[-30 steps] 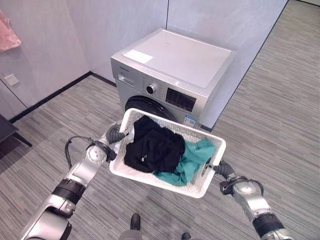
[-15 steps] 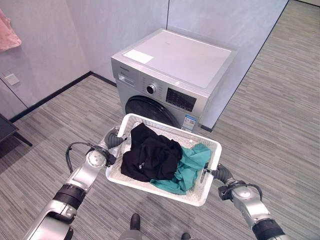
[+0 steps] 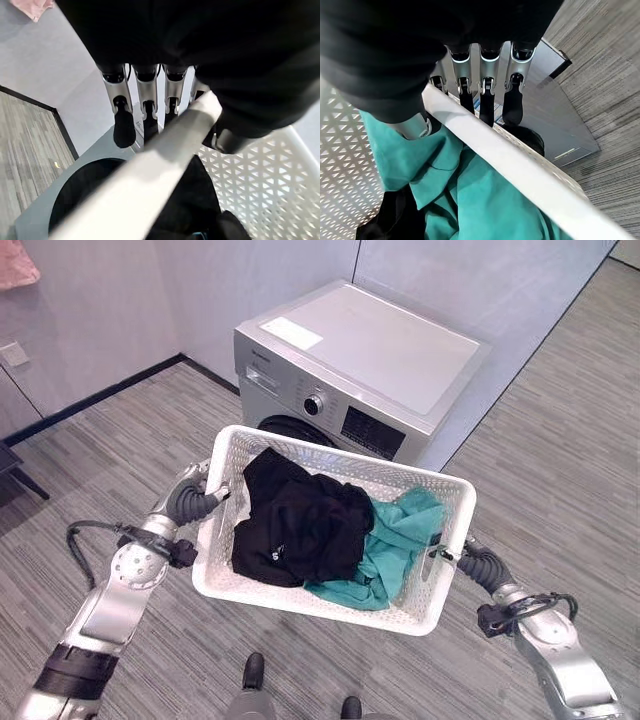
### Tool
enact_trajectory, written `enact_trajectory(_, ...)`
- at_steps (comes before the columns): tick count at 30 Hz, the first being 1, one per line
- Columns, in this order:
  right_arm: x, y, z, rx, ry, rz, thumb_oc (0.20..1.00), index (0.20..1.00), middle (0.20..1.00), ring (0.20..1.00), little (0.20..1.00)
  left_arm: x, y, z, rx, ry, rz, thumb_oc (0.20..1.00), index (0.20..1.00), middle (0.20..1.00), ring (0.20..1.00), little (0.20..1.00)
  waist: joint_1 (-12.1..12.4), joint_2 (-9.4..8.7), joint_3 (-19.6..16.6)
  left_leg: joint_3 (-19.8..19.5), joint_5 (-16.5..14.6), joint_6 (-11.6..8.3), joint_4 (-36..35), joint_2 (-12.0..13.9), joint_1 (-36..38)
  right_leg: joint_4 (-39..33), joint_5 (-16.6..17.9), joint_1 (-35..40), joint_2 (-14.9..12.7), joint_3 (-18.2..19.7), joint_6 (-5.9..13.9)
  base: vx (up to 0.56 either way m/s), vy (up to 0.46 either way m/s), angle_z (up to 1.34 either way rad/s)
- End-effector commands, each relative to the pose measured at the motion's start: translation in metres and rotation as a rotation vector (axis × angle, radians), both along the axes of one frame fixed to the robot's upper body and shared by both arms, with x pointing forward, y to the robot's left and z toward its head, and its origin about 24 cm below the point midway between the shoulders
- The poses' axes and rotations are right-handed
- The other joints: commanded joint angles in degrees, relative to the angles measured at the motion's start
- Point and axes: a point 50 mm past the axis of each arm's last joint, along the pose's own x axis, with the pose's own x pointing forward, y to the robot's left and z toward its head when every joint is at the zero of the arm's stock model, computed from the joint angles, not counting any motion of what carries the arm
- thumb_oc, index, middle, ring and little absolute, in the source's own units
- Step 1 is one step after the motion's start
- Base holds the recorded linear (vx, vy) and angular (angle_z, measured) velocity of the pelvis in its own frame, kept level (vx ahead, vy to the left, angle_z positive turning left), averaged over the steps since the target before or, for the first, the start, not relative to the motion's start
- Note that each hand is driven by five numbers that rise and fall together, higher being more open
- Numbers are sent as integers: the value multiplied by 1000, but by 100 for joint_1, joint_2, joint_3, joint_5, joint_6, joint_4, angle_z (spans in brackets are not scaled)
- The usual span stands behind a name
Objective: Grab the laundry basket,head to the washer,open it,put in the laundry and shut it.
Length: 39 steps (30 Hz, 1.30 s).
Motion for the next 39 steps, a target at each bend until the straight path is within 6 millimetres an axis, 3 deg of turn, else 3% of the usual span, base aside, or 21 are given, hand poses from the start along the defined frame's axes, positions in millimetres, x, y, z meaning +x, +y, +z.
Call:
enact_trajectory(1,23,-23,78,54,-347,-33,200,200,200,200,200,10,28,63,4,-243,81,200,200,200,200,200,60,213,-367,-293,-1159,5,55,397,605,90,-38,-336,-366,323,146,-1,1,4)
enact_trajectory(3,26,-21,81,60,-359,-23,200,200,200,200,200,9,29,66,2,-257,79,200,200,200,200,200,73,199,-351,-254,-1178,-1,113,415,596,74,-17,-344,-379,359,151,-36,49,-4)
enact_trajectory(4,37,-18,96,47,-396,-6,200,200,200,200,200,8,37,82,-3,-308,102,200,200,200,200,200,139,161,-265,-160,-1406,56,598,330,387,59,126,-430,-517,538,213,-71,93,-12)
enact_trajectory(8,49,-22,118,18,-447,-14,200,200,200,200,200,6,50,106,14,-385,144,200,200,200,200,200,180,177,-165,10,-1854,250,1324,13,54,82,247,-581,-818,770,324,-43,256,-33)
enact_trajectory(9,47,-31,132,-15,-486,-46,200,200,200,200,200,3,56,118,29,-415,160,200,200,200,200,200,121,197,-162,22,-1936,367,1441,-144,-26,264,266,-695,-966,842,341,-4,250,-26)
enact_trajectory(13,39,-48,148,-70,-531,-104,200,200,200,200,200,4,56,140,62,-466,157,200,200,200,200,200,-9,220,-176,-134,-1969,573,1445,-383,-32,947,232,-985,-1012,1080,278,48,238,-2)
enact_trajectory(16,39,-60,167,-129,-584,-156,200,200,200,200,200,17,44,155,64,-486,118,200,200,200,200,200,-144,325,-110,-241,-1884,665,1300,-439,109,1755,37,-1263,-649,1140,175,63,158,30)
enact_trajectory(18,40,-66,176,-162,-601,-187,200,200,200,200,200,34,26,160,39,-472,58,200,200,200,200,200,-261,415,-92,-344,-1828,686,1071,-478,384,2120,-99,-1455,-283,898,131,162,125,49)
enact_trajectory(20,43,-66,179,-177,-606,-192,200,200,200,200,200,41,21,164,31,-470,46,200,200,200,200,200,-298,461,-89,-378,-1802,679,892,-464,561,2119,-126,-1524,-172,742,101,168,69,37)
enact_trajectory(21,48,-65,184,-186,-608,-190,200,200,200,200,200,46,17,169,27,-474,40,200,200,200,200,200,-344,504,-115,-368,-1797,682,692,-474,802,1890,-155,-1668,12,595,72,174,54,20)
enact_trajectory(23,53,-63,187,-184,-615,-181,200,200,200,200,200,48,17,172,26,-480,46,200,200,200,200,200,-354,511,-121,-341,-1816,679,578,-461,949,1678,-82,-1677,115,582,68,178,18,11)
enact_trajectory(28,72,-56,193,-196,-617,-190,200,200,200,200,200,48,29,175,-16,-492,98,200,200,200,200,200,-390,491,-83,-303,-2156,743,525,-506,1489,707,589,-2113,398,767,222,261,-13,1)
enact_trajectory(29,75,-53,196,-202,-621,-189,200,200,200,200,200,48,32,176,-17,-498,118,200,200,200,200,200,-380,492,-83,-264,-2224,737,533,-501,1581,605,649,-2150,388,603,257,355,-46,-4)
enact_trajectory(30,82,-51,196,-203,-615,-192,200,200,200,200,200,49,40,180,-17,-504,154,200,200,200,200,200,-354,474,-136,-106,-2344,698,550,-487,1770,608,687,-2165,323,42,237,263,-41,-2)
enact_trajectory(33,86,-50,192,-186,-604,-199,200,200,200,200,200,50,44,178,-14,-483,169,200,200,200,200,200,-391,447,-264,48,-2537,634,719,-427,1864,693,512,-1929,271,-377,127,287,-72,-5)
enact_trajectory(34,87,-54,188,-177,-586,-225,200,200,200,200,200,52,46,175,-28,-468,181,200,200,200,200,200,-428,505,-362,157,-2535,527,1010,-285,1904,715,382,-1763,356,-444,-3,408,-140,-5)
enact_trajectory(35,83,-61,186,-174,-580,-246,200,200,200,200,200,57,46,167,-48,-443,178,200,200,200,200,200,-549,543,-435,196,-2327,316,1571,-134,1839,716,294,-1646,448,-356,-98,382,-159,14)
enact_trajectory(36,80,-70,186,-182,-576,-286,200,200,200,200,200,61,44,161,-66,-422,175,200,200,200,200,200,-652,556,-457,396,-1852,77,2468,121,1504,734,206,-1496,439,-386,-225,270,-186,33)
enact_trajectory(37,78,-76,191,-195,-591,-311,200,200,200,200,200,62,41,164,-73,-423,166,200,200,200,200,200,-686,497,-406,471,-1393,-26,3540,303,999,725,149,-1361,392,-427,-353,199,-187,34)
enact_trajectory(38,79,-76,192,-190,-597,-319,200,200,200,200,200,61,42,169,-74,-437,170,200,200,200,200,200,-625,470,-335,419,-1222,34,4483,439,671,738,0,-1231,511,-348,-549,142,-185,18)
enact_trajectory(39,81,-75,194,-189,-607,-330,200,200,200,200,200,60,47,172,-77,-442,191,200,200,200,200,200,-522,401,-244,244,-1042,81,5282,369,289,744,-61,-1113,559,-246,-656,212,-179,-15)
